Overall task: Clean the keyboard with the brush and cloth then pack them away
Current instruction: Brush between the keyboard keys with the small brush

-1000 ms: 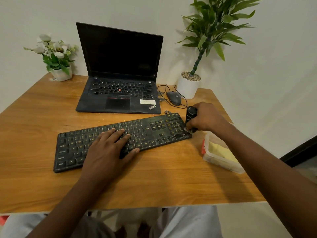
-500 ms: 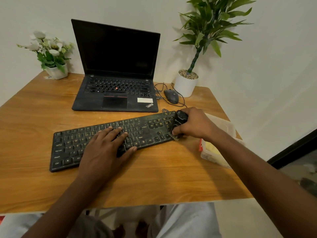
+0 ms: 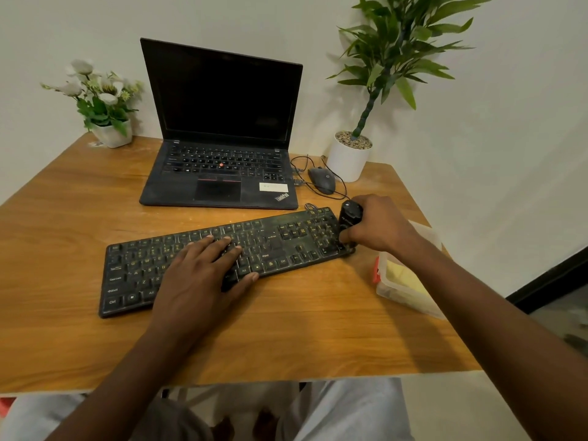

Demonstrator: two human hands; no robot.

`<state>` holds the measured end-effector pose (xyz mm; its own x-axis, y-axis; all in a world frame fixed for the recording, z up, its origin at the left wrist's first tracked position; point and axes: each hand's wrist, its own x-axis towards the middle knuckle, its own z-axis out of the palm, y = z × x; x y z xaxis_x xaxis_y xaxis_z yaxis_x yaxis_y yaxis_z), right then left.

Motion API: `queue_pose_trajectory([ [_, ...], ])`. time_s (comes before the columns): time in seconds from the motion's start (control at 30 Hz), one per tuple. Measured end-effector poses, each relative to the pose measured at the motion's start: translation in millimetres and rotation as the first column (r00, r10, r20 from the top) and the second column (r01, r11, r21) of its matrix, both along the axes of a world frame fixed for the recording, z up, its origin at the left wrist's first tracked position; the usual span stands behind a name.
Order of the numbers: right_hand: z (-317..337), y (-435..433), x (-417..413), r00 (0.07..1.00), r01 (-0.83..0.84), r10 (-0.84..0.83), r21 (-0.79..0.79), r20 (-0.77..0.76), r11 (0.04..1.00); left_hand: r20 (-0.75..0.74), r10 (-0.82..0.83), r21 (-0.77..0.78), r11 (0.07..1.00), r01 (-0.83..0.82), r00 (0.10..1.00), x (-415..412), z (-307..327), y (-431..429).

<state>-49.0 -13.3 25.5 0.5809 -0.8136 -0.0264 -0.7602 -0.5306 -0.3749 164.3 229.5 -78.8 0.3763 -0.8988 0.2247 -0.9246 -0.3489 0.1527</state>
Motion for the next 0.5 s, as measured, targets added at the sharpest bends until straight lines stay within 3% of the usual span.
queue_pose_trajectory([
  [0.23,-11.4,36.7,22.5,0.985,-0.165,0.158,0.103,0.076,0.981,-0.009,-0.001,0.003,1.000,0.001,1.000,-0.6,0.2,0.0],
  [0.4,-8.5,22.3,21.0,0.996,-0.079,0.080,-0.020,0.042,0.997,-0.007,-0.003,0.002,1.000,0.003,1.000,0.4,-1.1,0.2],
  [0.5,-5.6,21.3,17.9,0.996,-0.085,0.085,0.013,0.026,0.996,-0.003,0.002,0.000,1.000,-0.002,1.000,0.2,-1.3,-0.1],
])
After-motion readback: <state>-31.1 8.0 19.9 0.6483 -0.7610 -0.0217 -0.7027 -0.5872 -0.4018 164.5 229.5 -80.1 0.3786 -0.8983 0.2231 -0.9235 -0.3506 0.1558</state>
